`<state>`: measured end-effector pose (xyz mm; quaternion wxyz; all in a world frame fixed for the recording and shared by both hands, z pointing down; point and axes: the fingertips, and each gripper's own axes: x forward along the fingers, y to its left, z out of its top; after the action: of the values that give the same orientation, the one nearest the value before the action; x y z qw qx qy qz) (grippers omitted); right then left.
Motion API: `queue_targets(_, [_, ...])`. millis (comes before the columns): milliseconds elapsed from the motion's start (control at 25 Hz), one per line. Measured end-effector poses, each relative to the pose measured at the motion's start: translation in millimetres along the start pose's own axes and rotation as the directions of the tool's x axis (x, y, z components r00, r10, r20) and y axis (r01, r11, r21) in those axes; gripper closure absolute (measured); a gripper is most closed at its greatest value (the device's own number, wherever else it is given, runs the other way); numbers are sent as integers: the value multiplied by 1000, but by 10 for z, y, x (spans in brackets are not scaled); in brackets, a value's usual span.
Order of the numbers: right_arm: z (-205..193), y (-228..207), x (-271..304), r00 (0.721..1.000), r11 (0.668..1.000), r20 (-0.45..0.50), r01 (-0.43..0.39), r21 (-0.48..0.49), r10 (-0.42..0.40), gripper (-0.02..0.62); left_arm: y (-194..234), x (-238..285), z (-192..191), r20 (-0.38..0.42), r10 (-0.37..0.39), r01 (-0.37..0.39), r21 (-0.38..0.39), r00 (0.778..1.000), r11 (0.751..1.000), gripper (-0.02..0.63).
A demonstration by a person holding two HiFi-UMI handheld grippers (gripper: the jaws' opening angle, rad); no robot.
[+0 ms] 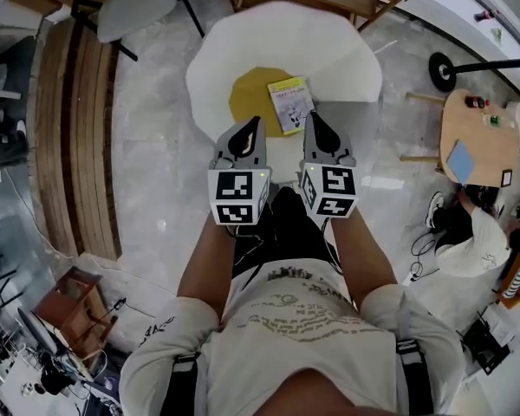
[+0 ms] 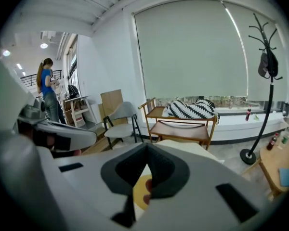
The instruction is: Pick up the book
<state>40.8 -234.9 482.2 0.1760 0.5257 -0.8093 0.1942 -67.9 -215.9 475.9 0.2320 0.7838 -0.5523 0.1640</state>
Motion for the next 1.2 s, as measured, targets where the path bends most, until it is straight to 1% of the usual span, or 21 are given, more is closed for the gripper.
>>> queue_targets(200, [-611,29,261,996,1000,-91,-5,17,7,571,73,105,-579,-84,0,-4,-42,996,999,594])
queue_targets(360, [-1139,82,391,984,999,-174,-24,23,27,571,128,150,-1078,-162,2,-16,-86,987,996,594])
queue_targets(520, [-1582,56,688,975,999,-218,-34,16,37,571,273,416,-1513,-201,-4,-16,-97,980,995,594])
queue_targets(640, [-1978,80,836,962,999,-270,-45,2,44,571,372,544,-1873,-239,-3,-28,-126,971,992,594])
queue_targets(880, [-2719,-14,1093,934,997,-357,-52,-51,30,571,455,692,-2472,-284,1,-50,-165,959,985,594])
queue_targets(1040, [-3068,-74,1280,923,996,-384,-50,-79,16,571,503,769,-2788,-311,-9,-48,-178,951,983,594])
queue_targets(1200, [-3367,-134,1497,917,995,-400,-42,-94,2,571,550,912,-2992,-321,-26,-38,-190,947,981,594])
